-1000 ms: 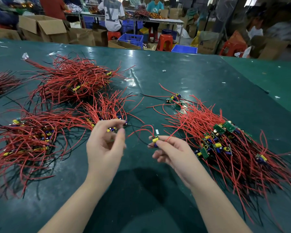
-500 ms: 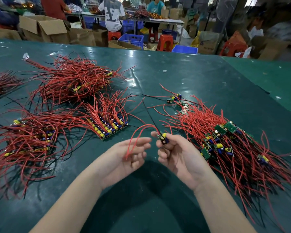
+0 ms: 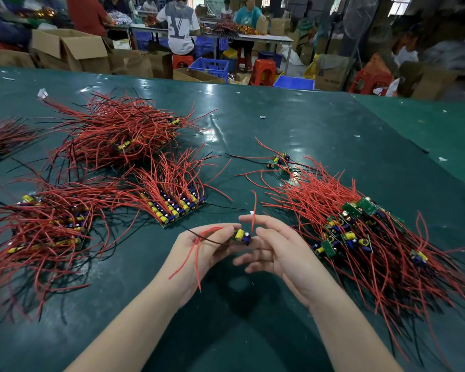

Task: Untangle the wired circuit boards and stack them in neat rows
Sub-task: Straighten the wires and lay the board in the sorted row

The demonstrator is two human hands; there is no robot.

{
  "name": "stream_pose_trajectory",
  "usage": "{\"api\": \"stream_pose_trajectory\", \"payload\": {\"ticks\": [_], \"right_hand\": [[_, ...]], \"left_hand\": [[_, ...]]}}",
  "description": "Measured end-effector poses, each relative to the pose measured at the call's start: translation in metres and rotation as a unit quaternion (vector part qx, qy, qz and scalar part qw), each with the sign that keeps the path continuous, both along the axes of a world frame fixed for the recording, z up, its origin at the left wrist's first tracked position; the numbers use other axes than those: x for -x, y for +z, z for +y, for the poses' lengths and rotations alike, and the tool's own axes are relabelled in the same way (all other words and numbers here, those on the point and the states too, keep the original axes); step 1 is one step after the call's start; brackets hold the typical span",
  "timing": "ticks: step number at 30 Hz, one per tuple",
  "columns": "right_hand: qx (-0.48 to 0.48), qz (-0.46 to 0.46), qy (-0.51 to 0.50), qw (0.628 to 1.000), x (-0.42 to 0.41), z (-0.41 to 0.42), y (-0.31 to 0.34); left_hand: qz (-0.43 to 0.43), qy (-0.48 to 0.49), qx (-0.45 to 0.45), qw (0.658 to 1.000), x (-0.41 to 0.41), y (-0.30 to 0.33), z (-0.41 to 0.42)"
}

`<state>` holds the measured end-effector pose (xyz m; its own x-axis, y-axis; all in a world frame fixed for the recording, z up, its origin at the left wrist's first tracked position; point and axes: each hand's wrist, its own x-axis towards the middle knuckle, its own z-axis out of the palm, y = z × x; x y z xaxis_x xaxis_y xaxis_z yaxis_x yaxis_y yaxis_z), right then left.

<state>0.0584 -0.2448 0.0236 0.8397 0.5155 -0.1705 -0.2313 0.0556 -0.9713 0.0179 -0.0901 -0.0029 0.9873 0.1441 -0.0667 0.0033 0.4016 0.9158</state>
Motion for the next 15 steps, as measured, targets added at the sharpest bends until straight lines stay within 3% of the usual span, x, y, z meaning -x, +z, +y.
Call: {"api": "stream_pose_trajectory", "payload": {"ticks": [2, 7, 11, 15], "right_hand": [[0.011, -0.023, 0.007, 1.0, 0.0, 0.0, -0.001], [0.067, -0.18, -0.031, 0.981, 0.007, 0.009, -0.013], [0.12, -0.332, -0.128, 0.927, 0.008, 0.013, -0.018], [0.172, -0.474, -0.172, 0.846, 0.009, 0.014, -0.021]], "left_hand": [[0.005, 0.022, 0.009, 1.0, -0.001, 0.001, 0.001], [0.0, 0.042, -0.019, 0.999, -0.001, -0.001, 0.0], [0.01, 0.057, -0.01, 0.998, -0.002, -0.002, -0.001], [0.025, 0.09, 0.016, 0.996, -0.002, 0.002, -0.005]]}}
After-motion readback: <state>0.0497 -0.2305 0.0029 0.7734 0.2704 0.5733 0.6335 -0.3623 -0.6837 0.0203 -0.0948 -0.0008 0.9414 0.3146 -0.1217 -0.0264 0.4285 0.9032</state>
